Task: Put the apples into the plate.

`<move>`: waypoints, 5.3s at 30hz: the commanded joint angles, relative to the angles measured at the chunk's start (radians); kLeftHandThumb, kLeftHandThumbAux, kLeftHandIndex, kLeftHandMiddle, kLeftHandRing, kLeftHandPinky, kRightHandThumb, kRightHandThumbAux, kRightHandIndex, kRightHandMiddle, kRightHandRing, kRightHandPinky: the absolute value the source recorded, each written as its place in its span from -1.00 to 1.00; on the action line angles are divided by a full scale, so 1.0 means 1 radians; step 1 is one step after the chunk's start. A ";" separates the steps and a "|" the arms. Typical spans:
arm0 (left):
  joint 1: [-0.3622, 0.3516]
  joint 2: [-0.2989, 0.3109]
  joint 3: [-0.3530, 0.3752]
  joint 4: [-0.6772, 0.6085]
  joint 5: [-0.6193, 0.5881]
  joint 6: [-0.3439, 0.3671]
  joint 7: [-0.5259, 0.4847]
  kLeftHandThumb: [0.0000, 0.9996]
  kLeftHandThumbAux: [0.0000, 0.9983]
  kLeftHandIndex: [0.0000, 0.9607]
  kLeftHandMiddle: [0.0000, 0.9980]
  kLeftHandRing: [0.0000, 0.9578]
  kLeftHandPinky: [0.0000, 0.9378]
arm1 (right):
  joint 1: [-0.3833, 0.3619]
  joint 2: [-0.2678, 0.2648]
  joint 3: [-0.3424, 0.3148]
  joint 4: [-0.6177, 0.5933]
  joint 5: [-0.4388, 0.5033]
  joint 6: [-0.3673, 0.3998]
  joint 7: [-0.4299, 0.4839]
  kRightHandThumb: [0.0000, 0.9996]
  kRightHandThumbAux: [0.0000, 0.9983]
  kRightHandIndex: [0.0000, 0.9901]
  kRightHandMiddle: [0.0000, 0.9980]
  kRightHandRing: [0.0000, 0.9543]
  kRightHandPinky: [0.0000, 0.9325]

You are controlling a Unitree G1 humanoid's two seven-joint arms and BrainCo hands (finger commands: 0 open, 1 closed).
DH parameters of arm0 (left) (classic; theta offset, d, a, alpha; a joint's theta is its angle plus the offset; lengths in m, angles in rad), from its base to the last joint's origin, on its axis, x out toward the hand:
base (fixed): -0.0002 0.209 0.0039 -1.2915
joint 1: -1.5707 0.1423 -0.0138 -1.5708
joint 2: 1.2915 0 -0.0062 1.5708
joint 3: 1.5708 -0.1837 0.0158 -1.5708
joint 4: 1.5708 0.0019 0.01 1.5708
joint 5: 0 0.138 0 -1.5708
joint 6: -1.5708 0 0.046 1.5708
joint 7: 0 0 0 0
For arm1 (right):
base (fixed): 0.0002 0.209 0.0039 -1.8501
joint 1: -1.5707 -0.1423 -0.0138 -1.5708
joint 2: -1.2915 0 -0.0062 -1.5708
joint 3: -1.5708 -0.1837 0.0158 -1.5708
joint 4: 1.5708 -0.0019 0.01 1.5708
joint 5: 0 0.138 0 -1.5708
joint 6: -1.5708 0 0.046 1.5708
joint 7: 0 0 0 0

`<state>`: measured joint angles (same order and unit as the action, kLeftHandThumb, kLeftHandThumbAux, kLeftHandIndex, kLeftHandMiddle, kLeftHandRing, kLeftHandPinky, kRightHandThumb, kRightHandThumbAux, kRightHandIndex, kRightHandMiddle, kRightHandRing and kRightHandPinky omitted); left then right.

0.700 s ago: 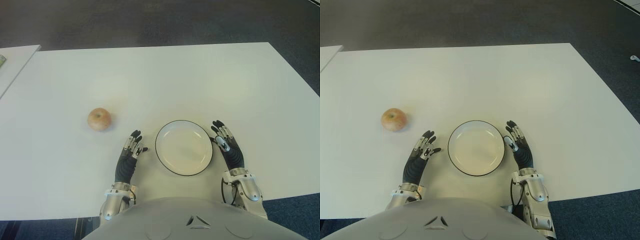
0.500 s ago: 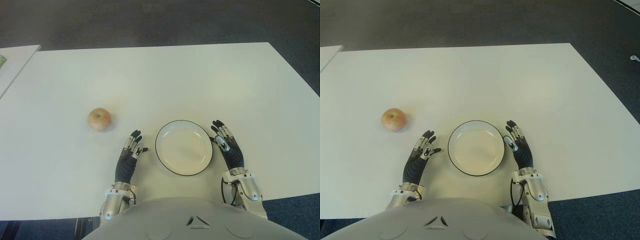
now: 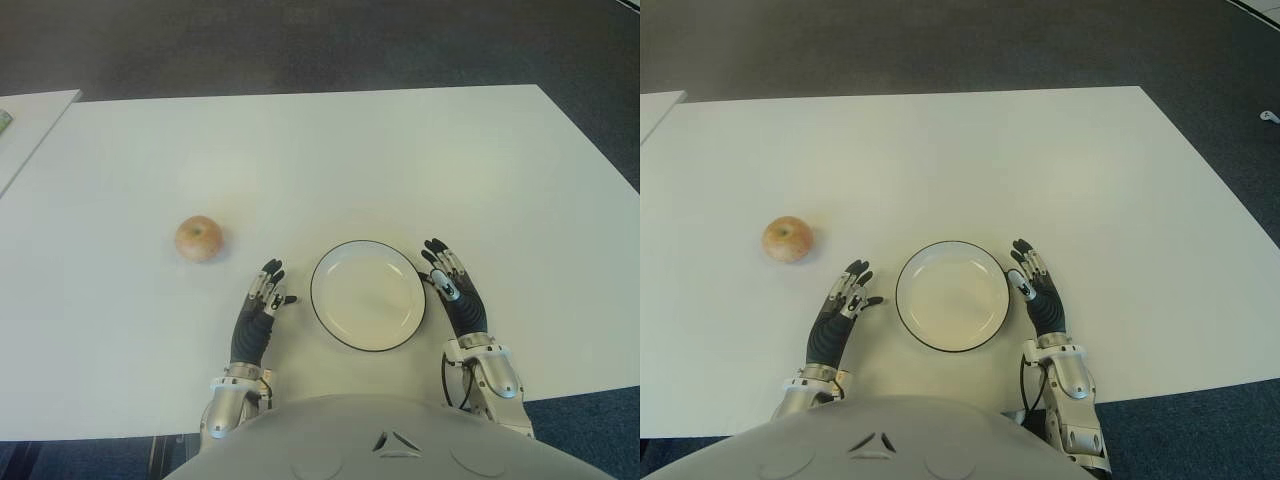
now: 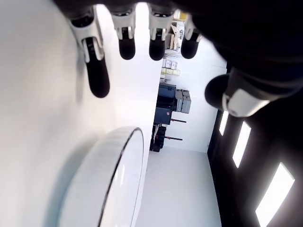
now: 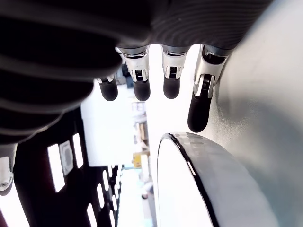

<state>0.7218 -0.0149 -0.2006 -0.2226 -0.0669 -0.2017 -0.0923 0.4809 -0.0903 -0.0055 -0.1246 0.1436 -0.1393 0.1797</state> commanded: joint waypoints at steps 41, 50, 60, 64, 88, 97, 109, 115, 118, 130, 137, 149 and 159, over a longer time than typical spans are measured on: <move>-0.625 0.864 0.147 -0.251 1.066 0.115 0.013 -0.51 -0.23 -0.86 -1.00 -1.00 -1.00 | -0.031 -0.011 -0.005 0.131 -0.024 0.057 -0.012 -0.78 -0.13 -1.00 -1.00 -1.00 -1.00; -0.784 1.007 0.075 0.016 1.112 -0.053 0.037 -0.68 -0.32 -0.89 -1.00 -1.00 -1.00 | -0.028 -0.012 -0.015 0.158 -0.016 0.033 -0.005 -0.78 -0.12 -1.00 -1.00 -1.00 -1.00; -0.849 1.032 0.019 0.216 1.143 -0.167 0.133 -0.68 -0.33 -0.94 -1.00 -1.00 -1.00 | -0.016 -0.021 -0.027 0.161 -0.018 0.021 -0.005 -0.81 -0.12 -1.00 -1.00 -1.00 -1.00; -0.832 1.033 0.014 0.249 1.142 -0.178 0.162 -0.64 -0.30 -0.95 -1.00 -1.00 -1.00 | -0.010 -0.029 -0.033 0.156 -0.020 0.025 -0.006 -0.81 -0.12 -1.00 -1.00 -1.00 -1.00; -0.822 1.002 -0.009 0.384 1.057 -0.192 0.145 -0.44 -0.27 -0.91 -1.00 -1.00 -0.98 | -0.008 -0.036 -0.037 0.150 -0.038 0.035 -0.019 -0.79 -0.14 -1.00 -1.00 -1.00 -1.00; -0.810 0.994 -0.020 0.403 1.039 -0.175 0.132 -0.42 -0.24 -0.91 -1.00 -1.00 -0.98 | -0.007 -0.038 -0.037 0.156 -0.040 0.023 -0.009 -0.79 -0.13 -1.00 -1.00 -1.00 -1.00; -0.798 0.986 -0.029 0.424 1.028 -0.156 0.119 -0.44 -0.27 -0.93 -1.00 -1.00 -0.97 | -0.008 -0.042 -0.033 0.160 -0.048 0.029 -0.012 -0.79 -0.09 -1.00 -1.00 -1.00 -1.00; -0.788 0.974 -0.026 0.430 1.003 -0.149 0.105 -0.45 -0.29 -0.95 -1.00 -1.00 -0.95 | -0.007 -0.041 -0.034 0.157 -0.058 0.035 -0.022 -0.79 -0.09 -1.00 -1.00 -1.00 -1.00; -0.776 0.963 -0.022 0.427 0.980 -0.141 0.093 -0.47 -0.31 -0.96 -1.00 -1.00 -0.95 | -0.005 -0.039 -0.035 0.155 -0.062 0.038 -0.025 -0.80 -0.10 -1.00 -1.00 -1.00 -1.00; -0.739 0.921 -0.014 0.397 0.924 -0.089 0.052 -0.51 -0.37 -1.00 -1.00 -1.00 -0.95 | -0.002 -0.043 -0.041 0.151 -0.060 0.041 -0.025 -0.79 -0.13 -1.00 -1.00 -1.00 -1.00; -0.739 0.915 -0.027 0.394 0.941 -0.073 0.048 -0.54 -0.40 -1.00 -1.00 -1.00 -0.97 | -0.001 -0.047 -0.046 0.160 -0.053 0.028 -0.018 -0.79 -0.14 -1.00 -1.00 -1.00 -1.00; -0.750 0.893 -0.066 0.435 0.976 -0.071 0.078 -0.57 -0.39 -1.00 -1.00 -1.00 -0.96 | -0.002 -0.050 -0.056 0.172 -0.047 0.013 -0.011 -0.78 -0.13 -1.00 -1.00 -1.00 -1.00; -0.759 0.861 -0.091 0.468 0.995 -0.064 0.099 -0.57 -0.37 -1.00 -1.00 -1.00 -0.97 | -0.001 -0.057 -0.064 0.176 -0.051 0.005 -0.004 -0.82 -0.08 -1.00 -1.00 -1.00 -1.00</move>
<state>-0.0338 0.8659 -0.2662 0.2185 0.9149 -0.2739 0.0006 0.4192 -0.1412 -0.0671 -0.0344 0.1045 -0.2032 0.1740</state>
